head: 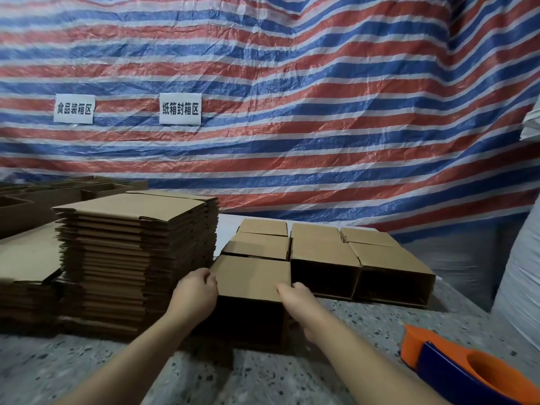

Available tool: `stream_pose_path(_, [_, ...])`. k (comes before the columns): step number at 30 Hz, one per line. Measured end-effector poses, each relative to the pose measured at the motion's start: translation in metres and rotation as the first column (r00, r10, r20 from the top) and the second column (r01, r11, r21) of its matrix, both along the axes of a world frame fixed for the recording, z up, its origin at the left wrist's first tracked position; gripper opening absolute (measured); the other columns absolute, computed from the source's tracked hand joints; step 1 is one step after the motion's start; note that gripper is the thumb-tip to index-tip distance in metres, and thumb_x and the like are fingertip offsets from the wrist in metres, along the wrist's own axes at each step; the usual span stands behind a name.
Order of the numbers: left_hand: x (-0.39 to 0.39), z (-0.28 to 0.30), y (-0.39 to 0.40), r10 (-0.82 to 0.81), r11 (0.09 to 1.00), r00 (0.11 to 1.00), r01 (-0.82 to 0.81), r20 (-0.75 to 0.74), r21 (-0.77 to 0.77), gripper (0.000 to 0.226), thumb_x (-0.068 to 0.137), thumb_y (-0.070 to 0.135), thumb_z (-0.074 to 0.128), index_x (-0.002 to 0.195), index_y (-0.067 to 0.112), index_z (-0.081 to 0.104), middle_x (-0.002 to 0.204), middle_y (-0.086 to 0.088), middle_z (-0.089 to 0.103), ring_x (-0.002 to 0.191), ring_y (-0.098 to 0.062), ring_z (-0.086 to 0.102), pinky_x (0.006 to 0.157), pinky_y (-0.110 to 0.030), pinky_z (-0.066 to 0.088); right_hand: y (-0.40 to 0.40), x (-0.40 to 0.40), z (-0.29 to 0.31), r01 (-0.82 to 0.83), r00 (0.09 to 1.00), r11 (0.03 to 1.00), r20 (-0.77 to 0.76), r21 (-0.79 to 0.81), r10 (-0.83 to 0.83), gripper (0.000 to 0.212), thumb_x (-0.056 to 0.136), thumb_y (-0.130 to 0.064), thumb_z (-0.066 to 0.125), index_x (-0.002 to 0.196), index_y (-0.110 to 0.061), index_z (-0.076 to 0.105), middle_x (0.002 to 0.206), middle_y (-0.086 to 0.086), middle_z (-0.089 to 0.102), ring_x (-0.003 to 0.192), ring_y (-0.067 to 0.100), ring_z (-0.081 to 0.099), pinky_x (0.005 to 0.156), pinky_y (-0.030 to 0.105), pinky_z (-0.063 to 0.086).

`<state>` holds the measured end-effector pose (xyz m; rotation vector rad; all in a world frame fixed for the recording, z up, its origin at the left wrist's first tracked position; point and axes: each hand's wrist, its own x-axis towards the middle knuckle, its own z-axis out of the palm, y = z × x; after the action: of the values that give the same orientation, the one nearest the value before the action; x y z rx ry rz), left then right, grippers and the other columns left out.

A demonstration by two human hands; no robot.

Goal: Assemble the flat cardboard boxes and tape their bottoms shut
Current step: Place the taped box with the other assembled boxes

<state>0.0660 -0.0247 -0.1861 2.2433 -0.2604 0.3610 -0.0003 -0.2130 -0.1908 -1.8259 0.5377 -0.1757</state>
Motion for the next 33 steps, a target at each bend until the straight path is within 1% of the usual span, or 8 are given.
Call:
stream_pose_path(4, [0.009,-0.002,-0.004,-0.005,1.000,1.000,0.005,0.017,0.011,0.024,0.102,0.018,0.042,0.092,0.006,0.060,0.098,-0.015,0.066,0.098,-0.032,0.060,0.083,-0.036,0.044,-0.003,0.013,0.000,-0.008,1.000,1.000,-0.022,-0.012,0.008,0.051,0.098,-0.039,0.042,0.142,-0.014,0.044,0.138,0.005,0.052,0.126,0.027,0.050,0.111,0.046,0.042])
stream_pose_path(11, [0.014,-0.002,-0.007,0.028,1.000,0.996,-0.028,0.081,0.002,0.027,0.103,0.016,0.039,0.100,0.002,0.062,0.100,-0.016,0.064,0.102,-0.036,0.059,0.080,-0.035,0.040,-0.006,0.022,-0.001,-0.006,1.000,1.000,-0.029,-0.026,0.006,0.050,0.098,-0.039,0.042,0.141,-0.015,0.045,0.134,0.004,0.054,0.121,0.025,0.052,0.109,0.045,0.044])
stream_pose_path(14, [0.003,0.003,-0.006,0.027,0.999,0.967,-0.022,0.254,-0.023,0.021,0.100,0.010,0.044,0.087,0.002,0.058,0.089,-0.015,0.060,0.091,-0.037,0.058,0.071,-0.035,0.032,-0.006,0.021,0.002,0.005,0.999,0.999,-0.043,-0.034,-0.006,0.058,0.100,-0.047,0.041,0.146,-0.013,0.041,0.142,0.006,0.050,0.128,0.027,0.048,0.109,0.042,0.041])
stream_pose_path(17, [-0.011,0.022,-0.004,-0.035,0.999,0.896,0.023,0.442,0.033,0.018,0.096,0.007,0.053,0.106,-0.003,0.064,0.106,-0.017,0.064,0.100,-0.033,0.060,0.087,-0.037,0.043,-0.006,0.017,0.008,0.030,0.999,0.998,-0.032,-0.046,-0.032,0.068,0.100,-0.055,0.037,0.152,-0.011,0.036,0.153,0.008,0.043,0.138,0.030,0.042,0.107,0.039,0.038])
stream_pose_path(19, [-0.018,0.045,0.001,-0.079,0.996,0.828,0.044,0.556,0.076,0.021,0.092,0.004,0.058,0.110,-0.004,0.065,0.110,-0.017,0.066,0.101,-0.033,0.062,0.090,-0.038,0.046,-0.008,0.016,0.014,0.035,0.999,0.994,-0.015,-0.100,-0.036,0.065,0.099,-0.056,0.037,0.145,-0.011,0.043,0.146,0.007,0.048,0.131,0.029,0.048,0.101,0.039,0.040])
stream_pose_path(23, [-0.021,0.098,0.019,-0.110,0.985,0.710,-0.017,0.696,0.173,0.016,0.089,0.004,0.060,0.103,-0.002,0.065,0.103,-0.019,0.066,0.090,-0.038,0.062,0.077,-0.045,0.051,-0.009,0.012,0.034,0.049,0.997,0.964,0.074,-0.261,-0.031,0.049,0.096,-0.049,0.042,0.126,-0.011,0.053,0.119,0.007,0.055,0.107,0.025,0.054,0.086,0.034,0.040])
stream_pose_path(29, [0.005,0.140,0.047,-0.026,0.845,0.777,-0.320,0.629,0.429,0.041,0.095,0.036,0.051,0.124,0.007,0.058,0.131,-0.011,0.058,0.125,-0.031,0.049,0.105,-0.044,0.035,-0.003,0.010,0.082,0.081,0.993,0.875,0.113,-0.478,-0.031,0.059,0.101,-0.046,0.037,0.142,-0.004,0.043,0.140,0.014,0.053,0.126,0.031,0.053,0.097,0.037,0.042])
stream_pose_path(33, [0.019,0.143,0.057,0.012,0.702,0.885,-0.339,0.466,0.626,0.060,0.094,0.058,0.042,0.134,0.015,0.050,0.139,-0.008,0.051,0.132,-0.029,0.041,0.110,-0.044,0.031,-0.001,0.011,0.097,0.084,0.991,0.845,0.134,-0.528,-0.014,0.062,0.101,-0.050,0.036,0.145,-0.006,0.041,0.141,0.014,0.054,0.122,0.028,0.053,0.097,0.037,0.042])
